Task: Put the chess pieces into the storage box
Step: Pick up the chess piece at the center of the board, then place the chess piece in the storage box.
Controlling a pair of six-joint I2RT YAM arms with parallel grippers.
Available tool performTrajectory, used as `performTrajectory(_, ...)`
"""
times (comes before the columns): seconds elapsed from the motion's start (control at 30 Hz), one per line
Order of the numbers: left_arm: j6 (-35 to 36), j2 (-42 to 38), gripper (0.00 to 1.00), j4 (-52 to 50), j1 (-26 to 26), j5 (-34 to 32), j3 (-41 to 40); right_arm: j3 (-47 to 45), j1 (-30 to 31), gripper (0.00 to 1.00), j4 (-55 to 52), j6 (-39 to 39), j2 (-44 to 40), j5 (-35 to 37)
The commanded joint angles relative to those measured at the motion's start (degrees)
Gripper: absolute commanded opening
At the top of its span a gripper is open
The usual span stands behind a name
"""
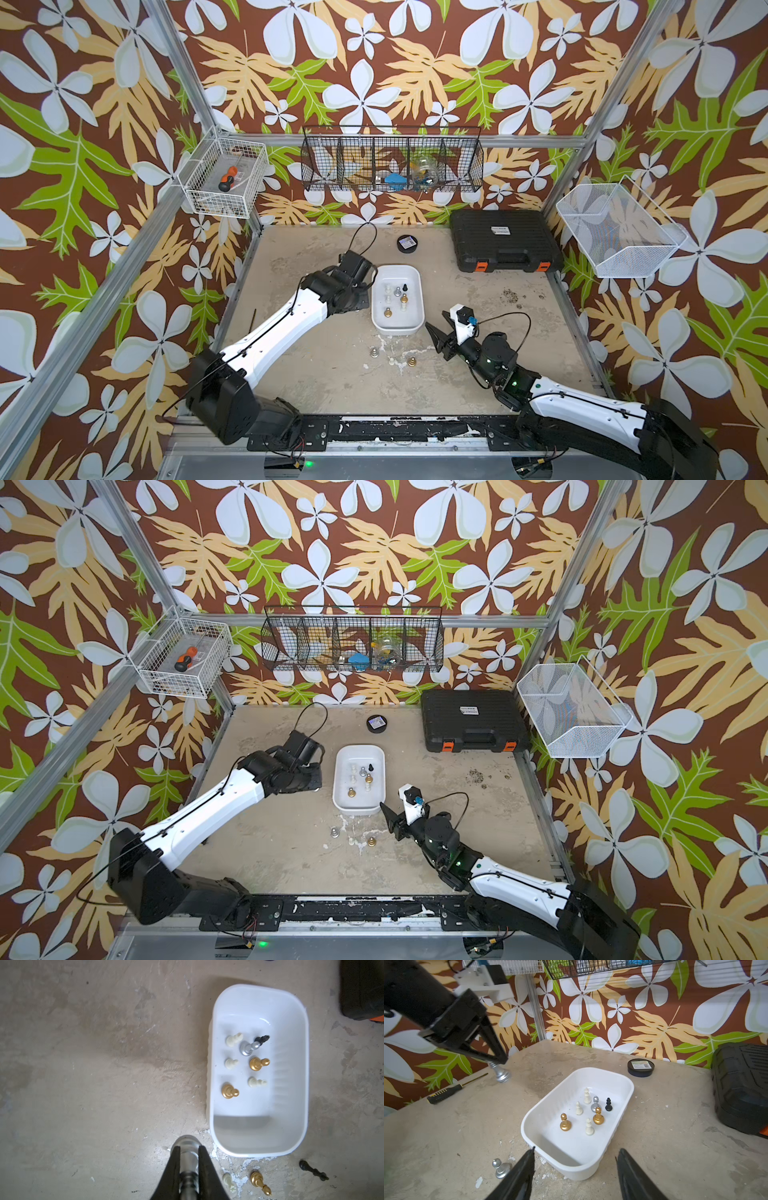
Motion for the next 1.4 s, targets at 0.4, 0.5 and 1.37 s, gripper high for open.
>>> performTrajectory(0.4, 10.5, 27.9, 0.04, -1.6, -5.8, 2.5, 26.2, -0.8, -0.4, 0.66, 2.5, 0.1, -1.8, 2.6)
performTrajectory(0.5, 11.4, 30.1, 0.04, -0.8, -5.9, 2.5, 27.0, -0.8, -0.4, 0.66, 2.8, 0.1, -1.7, 2.3)
performTrajectory(1.37, 14.4, 40.2, 0.04, 3.7, -1.0, -0.7, 38.0, -1.3, -0.4, 0.66, 2.4, 0.0, -3.7, 1.8)
